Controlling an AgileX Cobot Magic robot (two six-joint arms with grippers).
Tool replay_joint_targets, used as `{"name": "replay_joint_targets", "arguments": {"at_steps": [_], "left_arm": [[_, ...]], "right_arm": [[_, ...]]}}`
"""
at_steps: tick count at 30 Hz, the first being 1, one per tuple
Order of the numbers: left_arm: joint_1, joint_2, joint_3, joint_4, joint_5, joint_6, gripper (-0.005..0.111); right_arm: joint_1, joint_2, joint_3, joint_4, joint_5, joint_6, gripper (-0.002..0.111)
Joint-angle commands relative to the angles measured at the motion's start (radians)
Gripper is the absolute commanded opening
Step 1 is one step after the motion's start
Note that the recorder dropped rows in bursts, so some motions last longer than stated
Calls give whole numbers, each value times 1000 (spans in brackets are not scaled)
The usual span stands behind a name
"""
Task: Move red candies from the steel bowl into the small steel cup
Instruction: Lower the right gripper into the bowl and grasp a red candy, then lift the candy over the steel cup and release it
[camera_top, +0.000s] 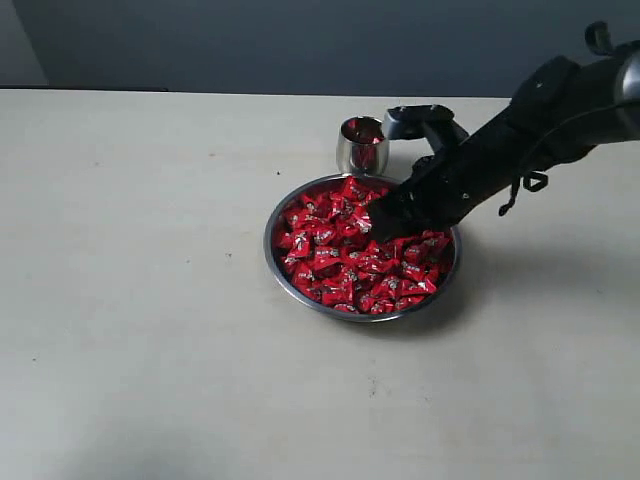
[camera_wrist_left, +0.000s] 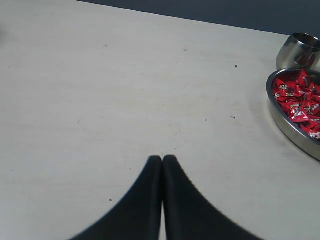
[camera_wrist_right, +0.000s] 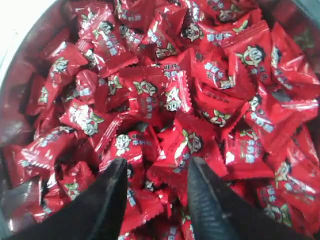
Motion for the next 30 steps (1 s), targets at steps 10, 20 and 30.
{"name": "replay_joint_targets", "arguments": {"at_steps": [10, 20, 30], "left_arm": [[3, -4, 0, 0, -5, -2, 0], [3, -4, 0, 0, -5, -2, 0], [3, -4, 0, 0, -5, -2, 0]], "right_arm": [[32, 148, -216, -133, 127, 190, 0], [29, 18, -281, -159, 34, 192, -1], [-17, 174, -563, -165, -54, 206, -1]]}}
